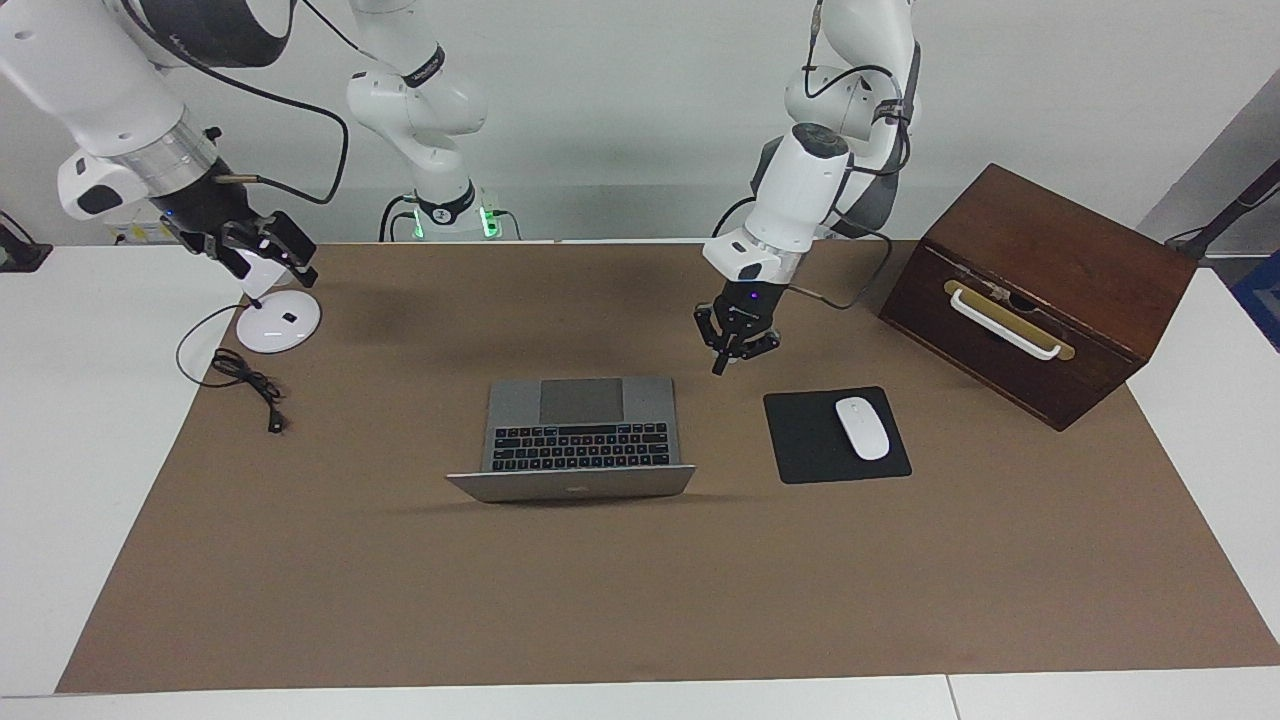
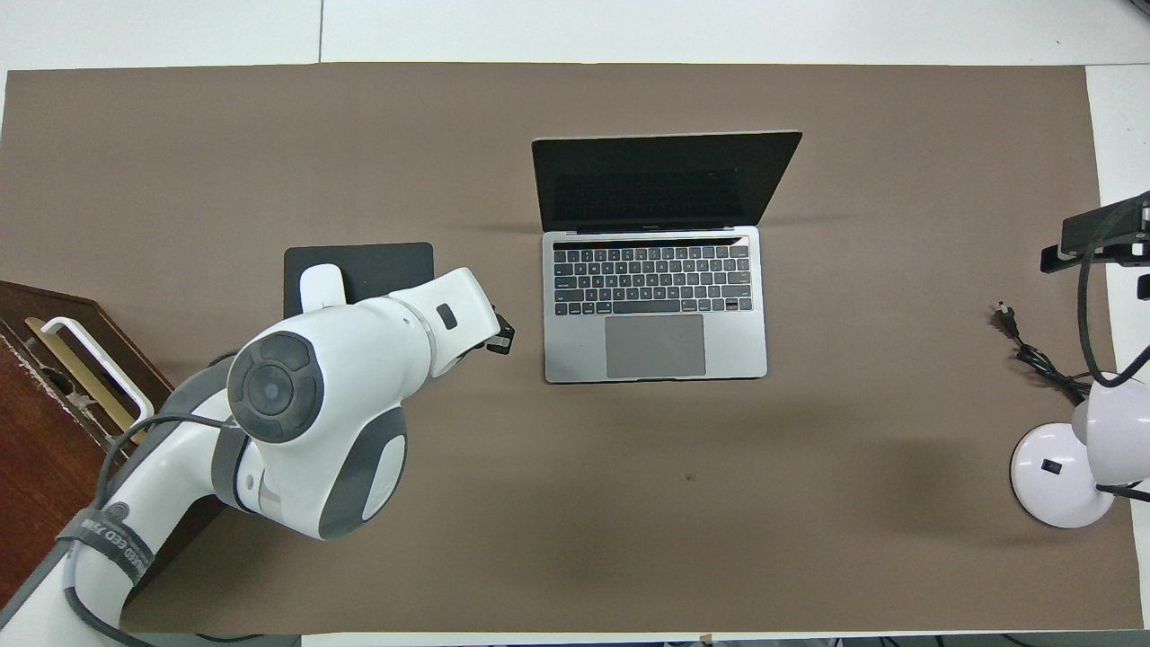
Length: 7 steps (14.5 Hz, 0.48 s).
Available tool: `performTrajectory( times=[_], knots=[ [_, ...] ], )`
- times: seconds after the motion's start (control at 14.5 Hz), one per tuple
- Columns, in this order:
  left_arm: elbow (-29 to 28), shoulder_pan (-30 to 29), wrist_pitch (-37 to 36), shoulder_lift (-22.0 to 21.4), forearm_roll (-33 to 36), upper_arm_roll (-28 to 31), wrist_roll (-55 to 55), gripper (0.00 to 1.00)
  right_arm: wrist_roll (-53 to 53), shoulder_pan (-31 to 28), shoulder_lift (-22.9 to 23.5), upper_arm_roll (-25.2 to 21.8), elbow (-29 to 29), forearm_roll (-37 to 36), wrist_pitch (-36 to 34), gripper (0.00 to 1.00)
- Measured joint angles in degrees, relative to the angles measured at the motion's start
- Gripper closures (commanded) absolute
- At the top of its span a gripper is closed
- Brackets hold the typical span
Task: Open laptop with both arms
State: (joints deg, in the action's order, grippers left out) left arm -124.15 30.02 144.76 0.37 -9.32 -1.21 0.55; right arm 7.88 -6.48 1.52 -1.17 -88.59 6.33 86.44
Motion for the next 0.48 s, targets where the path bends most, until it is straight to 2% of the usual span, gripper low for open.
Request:
performTrajectory(
  times=[0.48],
  knots=[
    [7.61,-7.26,-18.72,-0.8,1.64,0.12,-15.99,1.0,-0.01,-0.01,0.0,-0.02,0.0,0.0,0.07,0.0]
  ],
)
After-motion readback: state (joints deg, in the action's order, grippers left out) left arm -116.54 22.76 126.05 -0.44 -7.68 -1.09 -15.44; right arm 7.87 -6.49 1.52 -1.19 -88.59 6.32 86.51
